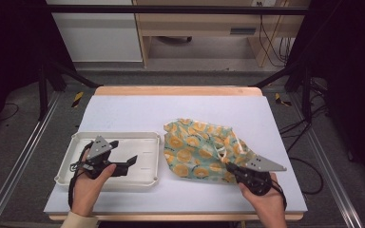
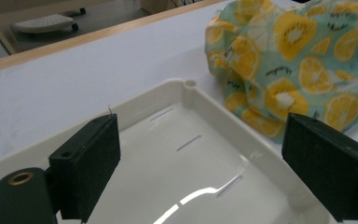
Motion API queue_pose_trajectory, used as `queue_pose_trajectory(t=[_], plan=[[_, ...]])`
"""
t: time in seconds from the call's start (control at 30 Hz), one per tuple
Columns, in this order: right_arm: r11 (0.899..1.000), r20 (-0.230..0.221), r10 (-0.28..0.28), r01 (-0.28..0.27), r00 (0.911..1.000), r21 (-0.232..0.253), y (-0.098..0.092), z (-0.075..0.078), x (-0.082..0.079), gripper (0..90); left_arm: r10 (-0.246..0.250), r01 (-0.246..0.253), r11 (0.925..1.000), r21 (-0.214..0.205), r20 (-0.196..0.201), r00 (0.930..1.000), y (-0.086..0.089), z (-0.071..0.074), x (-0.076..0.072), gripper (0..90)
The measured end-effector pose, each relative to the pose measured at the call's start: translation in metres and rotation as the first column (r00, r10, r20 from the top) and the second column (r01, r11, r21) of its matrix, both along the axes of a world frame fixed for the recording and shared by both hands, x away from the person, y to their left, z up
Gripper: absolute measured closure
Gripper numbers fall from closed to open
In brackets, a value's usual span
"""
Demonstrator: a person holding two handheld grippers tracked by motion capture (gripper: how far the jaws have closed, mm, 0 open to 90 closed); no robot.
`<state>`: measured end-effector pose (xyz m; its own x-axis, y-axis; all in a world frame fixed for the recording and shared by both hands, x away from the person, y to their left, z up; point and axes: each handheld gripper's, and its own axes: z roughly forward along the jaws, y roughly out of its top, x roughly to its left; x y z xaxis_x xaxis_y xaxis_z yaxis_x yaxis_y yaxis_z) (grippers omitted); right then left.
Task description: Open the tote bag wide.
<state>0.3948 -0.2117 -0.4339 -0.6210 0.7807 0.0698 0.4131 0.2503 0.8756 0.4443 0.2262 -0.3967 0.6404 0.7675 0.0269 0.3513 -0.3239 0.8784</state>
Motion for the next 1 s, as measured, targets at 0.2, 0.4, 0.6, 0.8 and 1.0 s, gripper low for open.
queue_pose_trajectory(t=[0.2, 0.4, 0.6, 0.8, 1.0], plan=[[0.987, -0.107, 0.061, -0.077, 0.9923, -0.142, 0.009, -0.026, -0.011, 89.6, -0.11, 0.108, 0.9906, 0.084, 0.013, 0.9939, -0.055, 0.027, 0.022, 12.8], [0.984, -0.106, 0.067, -0.083, 0.9921, -0.158, 0.007, -0.027, -0.015, 90.0, -0.174, 0.175, 0.978, 0.114, -0.015, 0.9846, -0.107, 0.037, 0.059, 11.4], [0.984, -0.099, 0.057, -0.072, 0.9935, -0.16, 0.004, -0.028, -0.019, 89.7, -0.251, 0.27, 0.9468, 0.174, -0.125, 0.9599, -0.128, 0.024, 0.081, 23.9], [0.987, -0.092, 0.035, -0.049, 0.9952, -0.151, 0.002, -0.028, -0.018, 89.1, -0.275, 0.298, 0.9389, 0.173, -0.144, 0.9507, -0.115, 0.011, 0.049, 63.7], [0.99, -0.053, 0.013, -0.02, 0.9985, -0.138, 0.002, -0.021, -0.018, 71.5, -0.325, 0.334, 0.9335, 0.131, -0.086, 0.9419, -0.095, -0.001, 0.007, 83.5]])
